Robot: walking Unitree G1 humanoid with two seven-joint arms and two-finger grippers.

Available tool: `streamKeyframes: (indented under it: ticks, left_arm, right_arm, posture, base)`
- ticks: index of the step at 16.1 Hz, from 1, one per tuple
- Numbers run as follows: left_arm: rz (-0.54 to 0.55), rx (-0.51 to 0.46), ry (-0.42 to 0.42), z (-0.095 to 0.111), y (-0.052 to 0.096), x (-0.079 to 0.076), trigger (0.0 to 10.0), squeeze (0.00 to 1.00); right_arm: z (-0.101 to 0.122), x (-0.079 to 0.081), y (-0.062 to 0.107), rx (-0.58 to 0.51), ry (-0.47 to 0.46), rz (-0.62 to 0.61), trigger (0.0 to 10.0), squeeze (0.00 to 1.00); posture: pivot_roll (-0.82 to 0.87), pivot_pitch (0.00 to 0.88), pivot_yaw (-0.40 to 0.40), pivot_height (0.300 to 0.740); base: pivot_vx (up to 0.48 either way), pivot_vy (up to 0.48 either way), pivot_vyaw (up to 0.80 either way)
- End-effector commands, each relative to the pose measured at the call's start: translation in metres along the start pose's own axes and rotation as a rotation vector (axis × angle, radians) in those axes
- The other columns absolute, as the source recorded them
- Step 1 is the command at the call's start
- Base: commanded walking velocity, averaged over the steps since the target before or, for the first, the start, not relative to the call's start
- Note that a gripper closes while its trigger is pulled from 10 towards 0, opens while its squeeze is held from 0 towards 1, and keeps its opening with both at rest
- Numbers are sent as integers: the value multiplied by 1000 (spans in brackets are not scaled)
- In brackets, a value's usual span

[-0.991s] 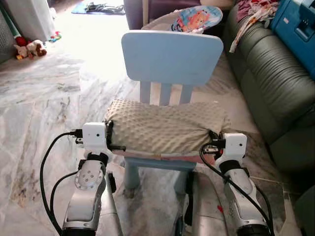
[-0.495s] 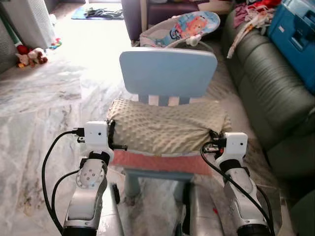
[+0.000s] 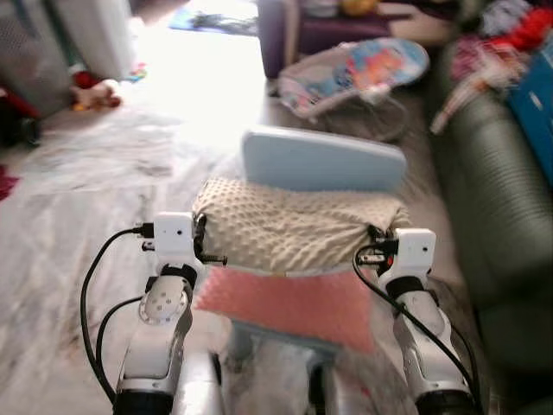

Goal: Move the pillow to the sofa

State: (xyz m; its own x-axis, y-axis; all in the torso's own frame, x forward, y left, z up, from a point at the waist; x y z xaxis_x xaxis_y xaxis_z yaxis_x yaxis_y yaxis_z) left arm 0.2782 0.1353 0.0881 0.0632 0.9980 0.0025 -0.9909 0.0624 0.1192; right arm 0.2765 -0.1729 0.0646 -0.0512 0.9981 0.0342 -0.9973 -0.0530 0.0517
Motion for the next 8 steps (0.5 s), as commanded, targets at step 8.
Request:
streamKeyframes:
  ticks: [8]
  left_arm:
    - [-34,17,-15,-3,-5,-6,10000,0]
  right_arm:
    - [13,3,-5,-45,7,19,10000,0]
  posture:
    - [-5,0,-33,740]
  base:
    - [0,0,0]
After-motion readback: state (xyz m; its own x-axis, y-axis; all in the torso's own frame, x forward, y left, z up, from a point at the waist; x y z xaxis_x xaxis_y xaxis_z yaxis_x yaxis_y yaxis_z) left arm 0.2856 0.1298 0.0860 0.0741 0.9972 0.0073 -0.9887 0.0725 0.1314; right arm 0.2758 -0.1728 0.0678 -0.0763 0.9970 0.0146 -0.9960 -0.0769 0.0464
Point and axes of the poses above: a point about 5 cm out from each wrist's last joint towards the gripper, its own y axis pointing back from the gripper into the wrist, its own z axis along the axis of the wrist's last joint, x = y × z, the point moved 1 cm from there along -y, pointing out of the wrist towards the gripper, and after that the axes turned 2 degrees about -y, right-handed, at the moved point
